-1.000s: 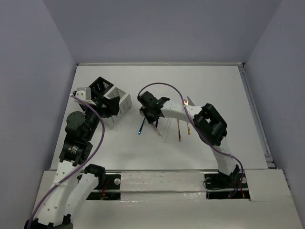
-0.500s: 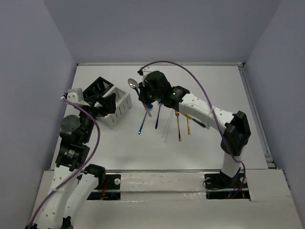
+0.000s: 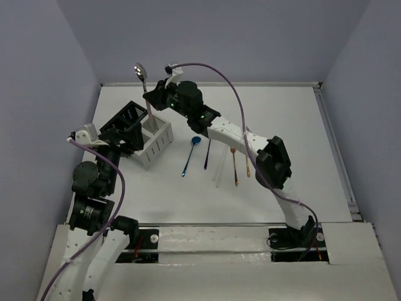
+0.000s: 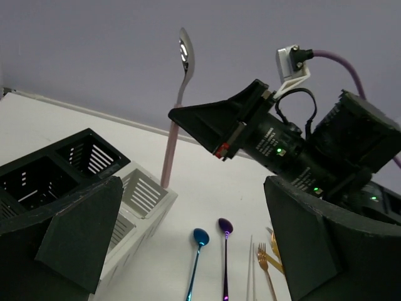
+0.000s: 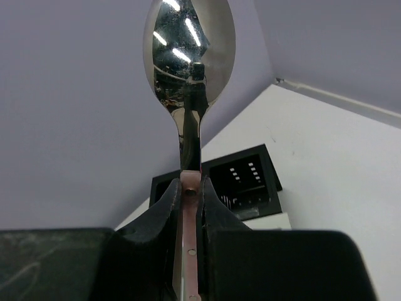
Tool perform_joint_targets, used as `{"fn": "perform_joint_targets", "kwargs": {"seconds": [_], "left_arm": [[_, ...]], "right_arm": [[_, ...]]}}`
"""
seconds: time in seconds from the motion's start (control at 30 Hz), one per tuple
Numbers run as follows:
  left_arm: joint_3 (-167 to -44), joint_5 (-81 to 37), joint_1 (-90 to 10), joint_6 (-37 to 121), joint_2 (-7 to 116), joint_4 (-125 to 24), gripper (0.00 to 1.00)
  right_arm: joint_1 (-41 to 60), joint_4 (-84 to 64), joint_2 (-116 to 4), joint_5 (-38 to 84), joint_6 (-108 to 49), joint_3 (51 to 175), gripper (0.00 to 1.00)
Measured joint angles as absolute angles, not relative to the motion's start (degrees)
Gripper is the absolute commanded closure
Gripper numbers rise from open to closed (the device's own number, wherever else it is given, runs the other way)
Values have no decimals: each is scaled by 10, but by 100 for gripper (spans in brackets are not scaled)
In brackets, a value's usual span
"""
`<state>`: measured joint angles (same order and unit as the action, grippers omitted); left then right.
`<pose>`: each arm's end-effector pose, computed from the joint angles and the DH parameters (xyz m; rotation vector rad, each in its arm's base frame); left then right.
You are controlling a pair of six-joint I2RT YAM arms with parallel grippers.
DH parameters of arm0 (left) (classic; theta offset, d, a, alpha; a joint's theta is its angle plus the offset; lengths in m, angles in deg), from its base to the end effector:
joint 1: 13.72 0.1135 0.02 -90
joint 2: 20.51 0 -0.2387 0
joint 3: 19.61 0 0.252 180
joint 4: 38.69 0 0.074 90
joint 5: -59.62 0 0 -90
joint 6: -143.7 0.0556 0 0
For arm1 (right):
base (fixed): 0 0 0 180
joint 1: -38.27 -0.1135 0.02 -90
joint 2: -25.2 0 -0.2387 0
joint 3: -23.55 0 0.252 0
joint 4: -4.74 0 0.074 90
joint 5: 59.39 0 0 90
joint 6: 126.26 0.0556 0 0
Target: Sort the eating utensils into containers
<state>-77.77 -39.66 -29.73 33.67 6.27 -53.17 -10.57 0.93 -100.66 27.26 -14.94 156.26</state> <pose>0.1422 -0.0315 0.3897 -0.1856 1.2787 -0.4369 0.3525 0.4082 0.3439 -0.4302 1.5485 1.0120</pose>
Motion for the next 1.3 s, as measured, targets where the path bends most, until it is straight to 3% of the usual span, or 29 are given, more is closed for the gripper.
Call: {"fn": "perform_joint_targets", "kwargs": {"seconds": [0.47,1.3], "left_arm": [[-778,-399,-309,339,62,-532,1],[-778,-394,-324,341,68,-531,1]], "right_arm": [[-124,131,-1237,286,-130,1813,100],[-132,227,-1383,438,-152,1897,100]]}}
